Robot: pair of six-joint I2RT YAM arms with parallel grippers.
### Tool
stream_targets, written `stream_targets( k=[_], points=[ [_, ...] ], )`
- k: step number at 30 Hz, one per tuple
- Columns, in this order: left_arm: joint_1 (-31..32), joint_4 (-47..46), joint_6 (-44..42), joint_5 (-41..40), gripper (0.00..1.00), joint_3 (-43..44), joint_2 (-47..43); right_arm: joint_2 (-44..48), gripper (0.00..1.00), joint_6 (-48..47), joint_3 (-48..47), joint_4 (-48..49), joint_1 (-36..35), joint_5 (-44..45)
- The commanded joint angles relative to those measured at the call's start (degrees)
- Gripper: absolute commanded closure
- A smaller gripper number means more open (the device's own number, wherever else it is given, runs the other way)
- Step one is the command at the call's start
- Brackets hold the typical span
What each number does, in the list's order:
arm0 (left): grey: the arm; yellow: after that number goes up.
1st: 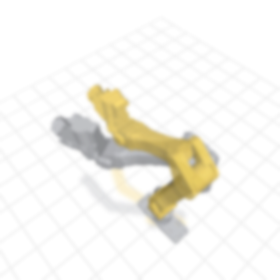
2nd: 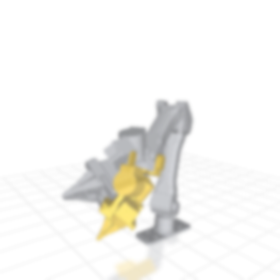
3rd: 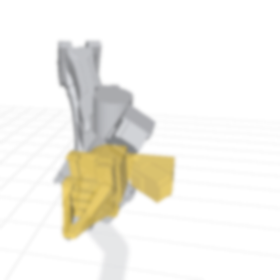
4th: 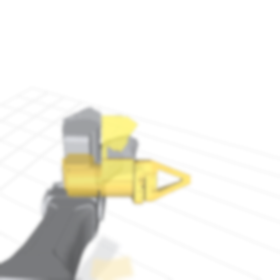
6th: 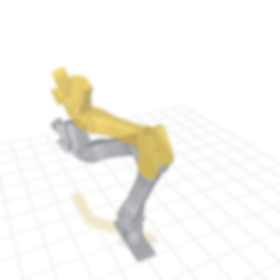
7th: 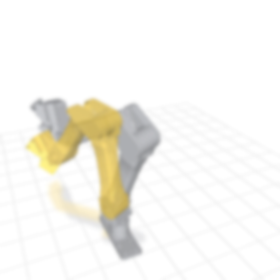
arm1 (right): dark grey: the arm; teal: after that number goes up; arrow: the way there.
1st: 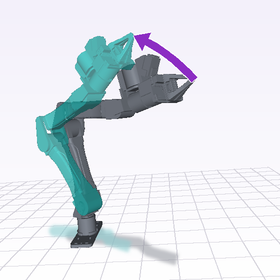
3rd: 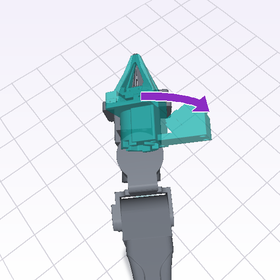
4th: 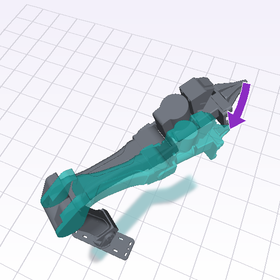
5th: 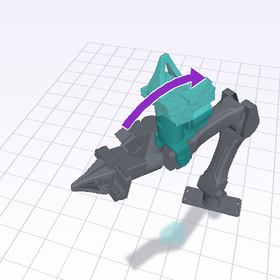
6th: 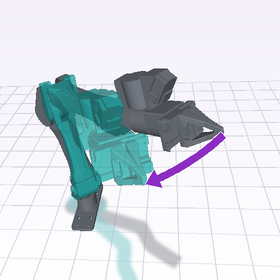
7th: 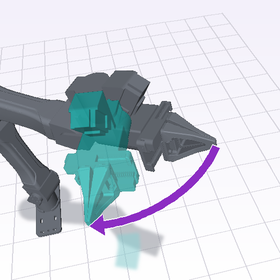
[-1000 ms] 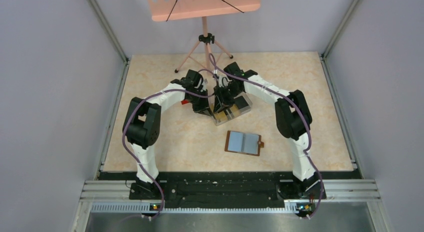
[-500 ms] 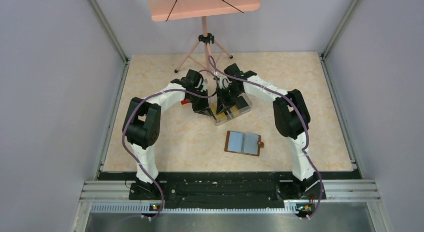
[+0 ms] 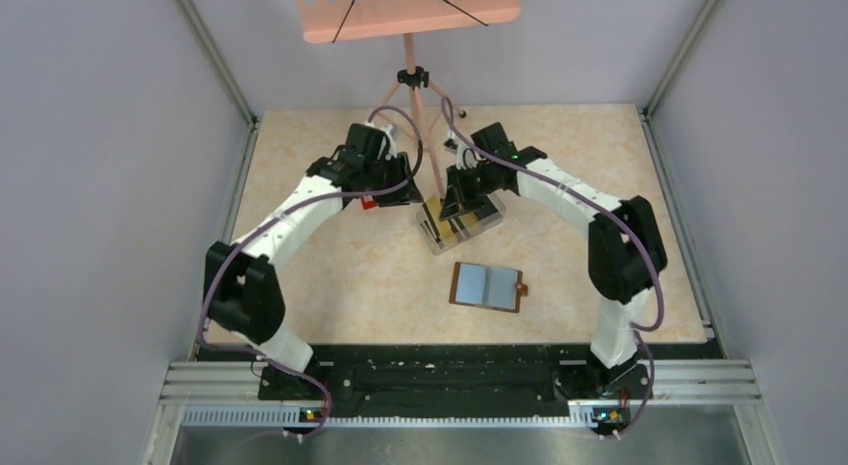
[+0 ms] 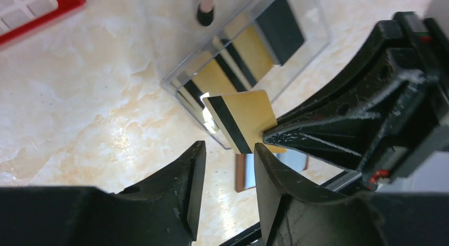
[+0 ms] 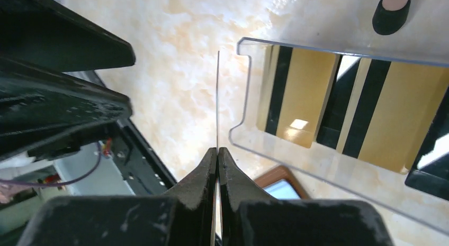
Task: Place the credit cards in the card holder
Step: Pick up the credit card from the storage box, then insert the credit card into the card holder.
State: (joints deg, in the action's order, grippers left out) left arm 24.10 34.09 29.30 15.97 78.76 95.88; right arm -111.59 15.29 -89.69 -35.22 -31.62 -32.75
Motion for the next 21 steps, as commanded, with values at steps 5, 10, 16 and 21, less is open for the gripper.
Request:
stream_targets(
  k=[5,10,16,21],
  points=[
    [0.0,-20.5,9.0,8.0,0.51,-12.9,-14.2,14.2,1.0,14.6,14.4,21.7,6.7,-12.8],
    [0.0,-39.7,17.8,15.8,0.5,-21.9,-16.7,19.9,1.0,22.7,23.3,34.1,10.1,-20.0],
    [0.1,-52.7,24.4,24.1,0.51,-25.9,-14.4,24.7,1.0,30.5,30.2,45.4,11.1,-25.1],
    [0.9,-57.2,26.9,27.4,0.55,-26.5,-12.2,26.0,1.0,37.9,33.9,54.4,11.1,-27.5]
  ],
)
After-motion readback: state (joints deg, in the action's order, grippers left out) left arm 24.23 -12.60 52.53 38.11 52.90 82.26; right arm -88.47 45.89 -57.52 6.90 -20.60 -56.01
